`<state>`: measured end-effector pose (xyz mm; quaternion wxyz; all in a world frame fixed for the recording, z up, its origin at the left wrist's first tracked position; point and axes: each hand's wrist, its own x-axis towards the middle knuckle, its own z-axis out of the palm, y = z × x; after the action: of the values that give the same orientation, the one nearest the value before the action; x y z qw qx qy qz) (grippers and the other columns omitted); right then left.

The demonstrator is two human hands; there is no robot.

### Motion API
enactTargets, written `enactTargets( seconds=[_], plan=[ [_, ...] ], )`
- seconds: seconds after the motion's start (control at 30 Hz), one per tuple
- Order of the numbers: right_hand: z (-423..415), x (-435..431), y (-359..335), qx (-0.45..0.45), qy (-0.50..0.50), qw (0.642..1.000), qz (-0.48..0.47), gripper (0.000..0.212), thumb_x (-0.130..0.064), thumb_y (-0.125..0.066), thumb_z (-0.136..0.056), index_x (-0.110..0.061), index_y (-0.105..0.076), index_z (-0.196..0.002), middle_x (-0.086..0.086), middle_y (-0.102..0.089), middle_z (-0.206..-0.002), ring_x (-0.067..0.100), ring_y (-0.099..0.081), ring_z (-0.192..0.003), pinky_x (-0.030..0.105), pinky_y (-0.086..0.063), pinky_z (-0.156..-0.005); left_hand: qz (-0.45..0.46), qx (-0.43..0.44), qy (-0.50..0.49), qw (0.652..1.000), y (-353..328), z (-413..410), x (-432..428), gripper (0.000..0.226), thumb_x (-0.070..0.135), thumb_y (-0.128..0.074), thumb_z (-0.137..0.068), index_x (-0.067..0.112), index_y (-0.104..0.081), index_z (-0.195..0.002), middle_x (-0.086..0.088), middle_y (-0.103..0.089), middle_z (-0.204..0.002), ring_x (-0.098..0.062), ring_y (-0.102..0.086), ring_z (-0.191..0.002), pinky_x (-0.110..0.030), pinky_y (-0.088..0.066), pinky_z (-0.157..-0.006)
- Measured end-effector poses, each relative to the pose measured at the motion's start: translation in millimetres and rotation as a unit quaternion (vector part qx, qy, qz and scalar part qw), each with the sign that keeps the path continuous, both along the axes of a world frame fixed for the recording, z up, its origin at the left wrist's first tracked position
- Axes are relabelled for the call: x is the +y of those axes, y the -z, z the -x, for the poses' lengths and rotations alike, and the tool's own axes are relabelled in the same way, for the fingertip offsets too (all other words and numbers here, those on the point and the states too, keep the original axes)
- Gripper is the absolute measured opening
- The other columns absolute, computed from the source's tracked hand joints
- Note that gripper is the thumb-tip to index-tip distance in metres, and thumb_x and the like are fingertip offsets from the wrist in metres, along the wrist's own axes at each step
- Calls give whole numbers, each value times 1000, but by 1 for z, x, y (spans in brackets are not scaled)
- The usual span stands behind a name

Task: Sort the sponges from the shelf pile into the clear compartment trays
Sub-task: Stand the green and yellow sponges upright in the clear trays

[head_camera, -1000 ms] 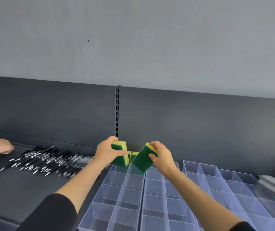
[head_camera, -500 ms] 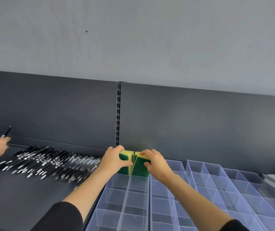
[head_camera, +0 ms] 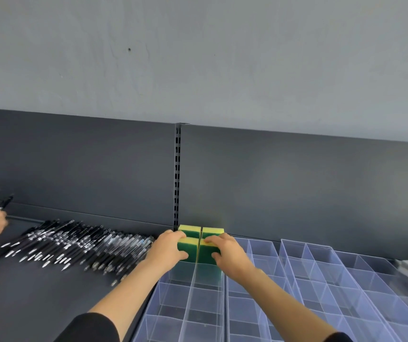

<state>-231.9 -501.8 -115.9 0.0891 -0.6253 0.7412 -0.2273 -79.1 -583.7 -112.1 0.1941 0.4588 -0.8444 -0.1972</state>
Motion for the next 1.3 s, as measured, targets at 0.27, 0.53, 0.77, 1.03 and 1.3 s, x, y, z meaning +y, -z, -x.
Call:
enactTargets(
  seconds=[0.27,0.53,0.77,1.03,1.3],
  plan=[
    [11,15,-7,-6,17,999,40,45,-21,-49,-94,-23,-37,-138,4,-42,-138,21,-47,-122,30,-41,-102,13,-19,14,1000,-13,2,3,62,38,-66,-81,22,-40,-136,-3,-45,-125,-19,-48,-113,-34,-47,-89],
    [56,54,-17,52,101,992,50,49,-31,-45,-95,-18,-33,-141,5,-42,-141,22,-38,-129,34,-38,-104,79,-42,50,995,-33,32,20,61,43,-54,-89,21,-33,-141,-4,-36,-143,-22,-34,-132,-37,-39,-102],
    [100,113,-21,107,180,977,26,50,-37,-44,-94,-18,-34,-139,5,-45,-137,26,-40,-126,37,-39,-102,91,-89,94,987,-44,81,50,58,46,-49,-90,22,-34,-141,-5,-37,-142,-24,-34,-131,-37,-38,-100],
    [148,191,-32,114,235,965,32,50,-38,-44,-94,-19,-34,-139,4,-43,-140,25,-39,-128,37,-38,-103,87,-111,131,981,-51,141,103,57,48,-48,-90,21,-36,-139,-7,-37,-142,-25,-34,-131,-38,-39,-99],
    [198,281,-39,102,275,955,50,51,-38,-47,-92,-19,-38,-138,6,-46,-137,26,-41,-126,37,-37,-103,87,-110,175,975,-59,207,178,56,48,-47,-91,21,-36,-138,-6,-37,-141,-25,-34,-130,-37,-37,-100]
  ],
)
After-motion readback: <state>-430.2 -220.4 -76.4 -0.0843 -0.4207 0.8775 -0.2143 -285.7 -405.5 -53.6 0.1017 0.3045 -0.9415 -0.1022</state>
